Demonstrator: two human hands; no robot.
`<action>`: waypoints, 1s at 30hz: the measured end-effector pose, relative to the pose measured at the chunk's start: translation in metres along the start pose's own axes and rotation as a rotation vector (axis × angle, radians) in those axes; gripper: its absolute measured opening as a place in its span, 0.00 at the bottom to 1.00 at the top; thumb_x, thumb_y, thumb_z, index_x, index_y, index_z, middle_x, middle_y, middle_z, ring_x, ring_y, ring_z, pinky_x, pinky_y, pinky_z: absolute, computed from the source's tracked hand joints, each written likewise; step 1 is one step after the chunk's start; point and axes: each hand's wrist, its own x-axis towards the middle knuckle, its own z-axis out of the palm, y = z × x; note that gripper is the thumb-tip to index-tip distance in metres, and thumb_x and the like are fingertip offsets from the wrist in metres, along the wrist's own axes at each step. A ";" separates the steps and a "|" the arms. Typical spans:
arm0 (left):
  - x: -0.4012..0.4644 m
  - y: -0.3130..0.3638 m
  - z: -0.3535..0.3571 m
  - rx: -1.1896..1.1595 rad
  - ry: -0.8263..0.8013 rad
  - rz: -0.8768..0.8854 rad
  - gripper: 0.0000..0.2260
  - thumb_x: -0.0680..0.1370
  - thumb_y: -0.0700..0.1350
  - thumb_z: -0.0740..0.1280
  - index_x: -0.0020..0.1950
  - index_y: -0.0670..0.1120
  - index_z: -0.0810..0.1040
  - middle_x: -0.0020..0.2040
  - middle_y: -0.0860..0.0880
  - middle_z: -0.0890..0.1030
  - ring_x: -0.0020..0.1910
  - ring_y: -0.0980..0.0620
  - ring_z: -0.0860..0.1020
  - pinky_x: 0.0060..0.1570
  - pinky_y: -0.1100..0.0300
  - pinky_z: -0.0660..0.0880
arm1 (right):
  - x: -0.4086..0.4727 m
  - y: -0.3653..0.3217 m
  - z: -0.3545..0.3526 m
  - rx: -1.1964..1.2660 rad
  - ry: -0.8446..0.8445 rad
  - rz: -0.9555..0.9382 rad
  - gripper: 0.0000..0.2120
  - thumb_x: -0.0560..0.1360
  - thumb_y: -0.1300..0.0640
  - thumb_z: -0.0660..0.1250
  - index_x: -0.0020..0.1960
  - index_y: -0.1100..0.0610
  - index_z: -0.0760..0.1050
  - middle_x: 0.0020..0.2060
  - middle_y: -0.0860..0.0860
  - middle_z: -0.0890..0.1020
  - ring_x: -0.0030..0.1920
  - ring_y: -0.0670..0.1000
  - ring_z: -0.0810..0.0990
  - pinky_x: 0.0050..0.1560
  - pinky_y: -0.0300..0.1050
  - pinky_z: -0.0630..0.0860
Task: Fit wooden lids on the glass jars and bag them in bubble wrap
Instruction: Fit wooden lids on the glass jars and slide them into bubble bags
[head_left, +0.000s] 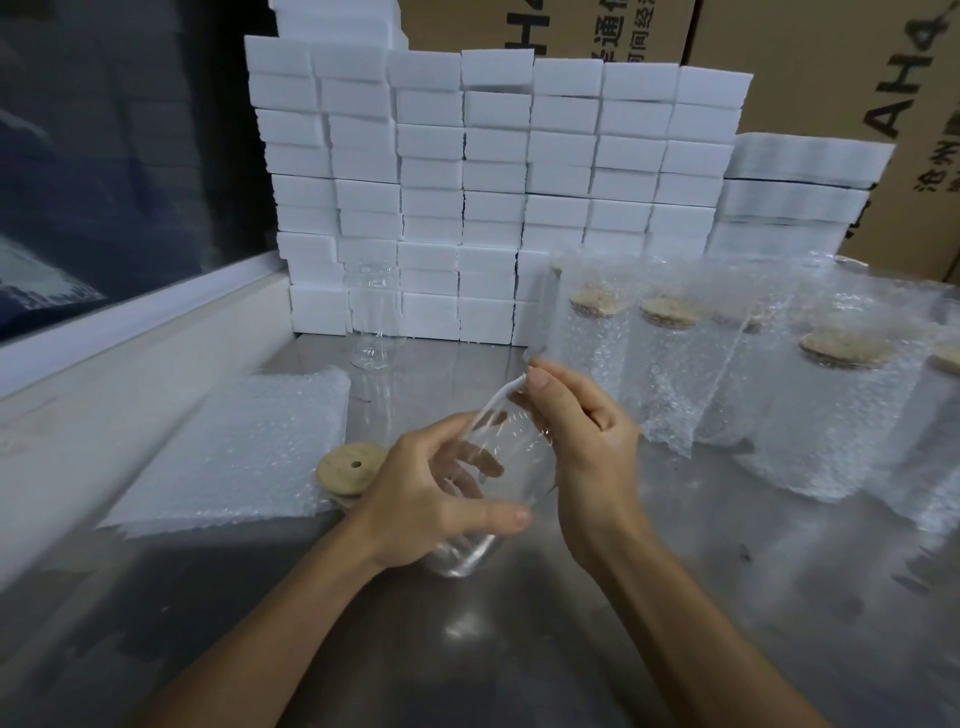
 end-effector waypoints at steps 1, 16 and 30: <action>0.001 0.001 0.000 -0.064 -0.036 -0.014 0.32 0.56 0.55 0.81 0.59 0.63 0.77 0.49 0.54 0.83 0.46 0.51 0.82 0.44 0.56 0.81 | 0.001 0.000 0.000 0.000 -0.007 0.007 0.26 0.60 0.42 0.77 0.53 0.57 0.85 0.46 0.54 0.88 0.52 0.54 0.86 0.55 0.43 0.81; 0.000 -0.016 0.024 0.253 0.384 0.121 0.38 0.55 0.65 0.75 0.63 0.69 0.68 0.49 0.65 0.78 0.46 0.62 0.78 0.40 0.72 0.71 | -0.007 0.013 0.006 0.010 -0.063 0.081 0.34 0.61 0.42 0.79 0.65 0.51 0.77 0.52 0.47 0.86 0.54 0.46 0.85 0.51 0.40 0.81; -0.001 -0.006 0.003 0.651 0.150 0.107 0.43 0.62 0.64 0.63 0.76 0.62 0.52 0.60 0.64 0.68 0.60 0.60 0.67 0.61 0.57 0.58 | -0.009 0.040 0.001 -0.280 -0.207 -0.008 0.38 0.61 0.43 0.82 0.65 0.36 0.67 0.58 0.47 0.81 0.58 0.46 0.82 0.57 0.47 0.82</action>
